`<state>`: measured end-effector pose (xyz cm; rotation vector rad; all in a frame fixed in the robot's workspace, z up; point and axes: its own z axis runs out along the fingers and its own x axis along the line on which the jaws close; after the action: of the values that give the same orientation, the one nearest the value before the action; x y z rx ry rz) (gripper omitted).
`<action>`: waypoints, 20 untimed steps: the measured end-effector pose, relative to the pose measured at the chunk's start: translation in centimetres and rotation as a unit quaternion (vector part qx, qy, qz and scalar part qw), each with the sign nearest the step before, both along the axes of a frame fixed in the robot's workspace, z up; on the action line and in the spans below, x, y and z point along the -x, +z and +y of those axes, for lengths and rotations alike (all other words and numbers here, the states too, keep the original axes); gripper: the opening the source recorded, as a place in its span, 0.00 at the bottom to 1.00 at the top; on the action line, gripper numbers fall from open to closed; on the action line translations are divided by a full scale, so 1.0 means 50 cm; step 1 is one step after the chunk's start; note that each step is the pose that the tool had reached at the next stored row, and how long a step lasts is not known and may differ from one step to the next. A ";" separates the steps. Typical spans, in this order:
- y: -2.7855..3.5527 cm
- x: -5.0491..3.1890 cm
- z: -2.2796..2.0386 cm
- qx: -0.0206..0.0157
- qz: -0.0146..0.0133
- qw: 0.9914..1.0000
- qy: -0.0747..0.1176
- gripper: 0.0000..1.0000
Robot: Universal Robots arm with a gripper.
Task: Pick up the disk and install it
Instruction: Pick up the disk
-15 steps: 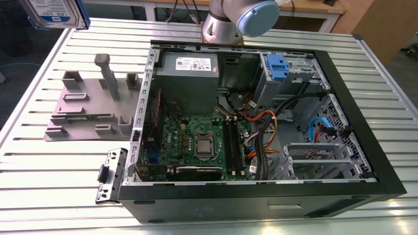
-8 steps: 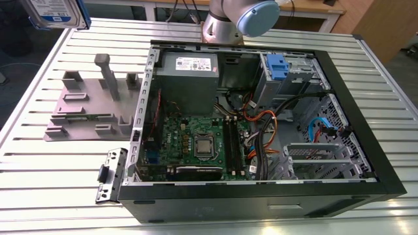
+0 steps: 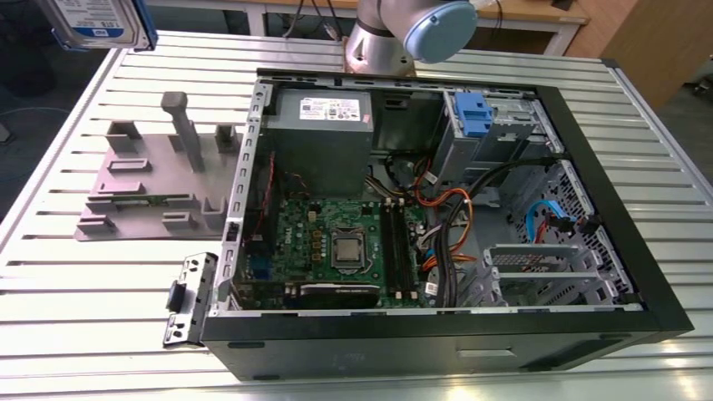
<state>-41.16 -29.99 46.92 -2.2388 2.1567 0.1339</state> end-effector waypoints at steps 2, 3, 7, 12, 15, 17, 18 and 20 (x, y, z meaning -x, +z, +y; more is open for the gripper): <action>0.000 -0.001 0.0000 0.000 0.000 1.000 0.000 0.36; 0.000 -0.002 0.0000 0.000 0.000 1.000 0.000 0.36; 0.000 -0.004 0.0000 0.000 0.000 1.000 0.000 0.36; 0.000 -0.006 0.0000 0.000 0.000 1.000 0.000 0.36; 0.000 -0.008 0.0000 0.000 0.000 1.000 0.000 0.36; 0.000 -0.009 0.0000 0.000 0.000 1.000 0.000 0.36; 0.000 -0.010 0.0000 0.000 0.000 1.000 0.000 0.36; 0.000 -0.011 0.0000 0.000 0.000 1.000 0.000 0.36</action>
<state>-40.59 -29.99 46.92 -2.2388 2.1566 0.1339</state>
